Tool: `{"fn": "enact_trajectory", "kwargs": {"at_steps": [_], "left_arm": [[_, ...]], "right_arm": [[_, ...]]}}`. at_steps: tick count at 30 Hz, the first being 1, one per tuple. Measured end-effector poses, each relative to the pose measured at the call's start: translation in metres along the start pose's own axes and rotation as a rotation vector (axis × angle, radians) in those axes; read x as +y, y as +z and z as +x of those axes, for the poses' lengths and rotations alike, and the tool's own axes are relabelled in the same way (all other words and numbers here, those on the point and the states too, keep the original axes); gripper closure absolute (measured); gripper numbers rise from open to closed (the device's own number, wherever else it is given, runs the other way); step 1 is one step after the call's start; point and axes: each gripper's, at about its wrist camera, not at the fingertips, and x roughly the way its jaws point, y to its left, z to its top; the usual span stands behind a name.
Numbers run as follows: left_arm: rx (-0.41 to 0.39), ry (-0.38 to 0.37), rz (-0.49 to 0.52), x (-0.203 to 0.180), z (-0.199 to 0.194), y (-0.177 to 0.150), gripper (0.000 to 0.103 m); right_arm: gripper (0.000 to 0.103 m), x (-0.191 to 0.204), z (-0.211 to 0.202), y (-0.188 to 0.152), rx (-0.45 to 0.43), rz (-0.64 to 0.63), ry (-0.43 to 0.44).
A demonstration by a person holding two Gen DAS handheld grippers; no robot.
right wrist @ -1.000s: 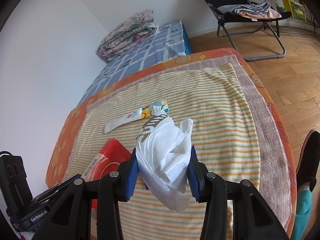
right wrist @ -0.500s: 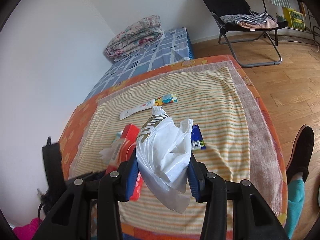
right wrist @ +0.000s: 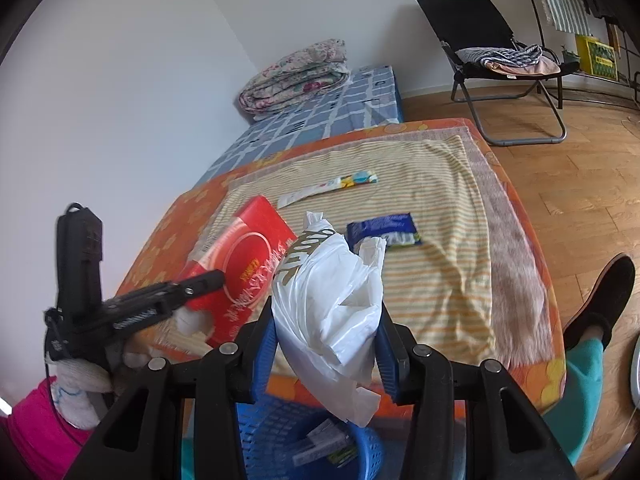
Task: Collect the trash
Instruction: 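Carry the tissue box and white bag over the blue basket with both tools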
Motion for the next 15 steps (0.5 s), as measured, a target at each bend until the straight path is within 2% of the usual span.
{"fn": "enact_trajectory", "kwargs": {"at_steps": [7,15], "left_arm": [[0.033,-0.054,0.041,-0.001,-0.043,-0.028,0.084],[0.113,-0.075,0.085,0.001,-0.054,-0.072,0.084]], "right_arm": [[0.058,0.022,-0.019,-0.037,0.013,-0.043,0.004],[0.058,0.053,-0.018,-0.080,0.065,-0.128,-0.008]]}}
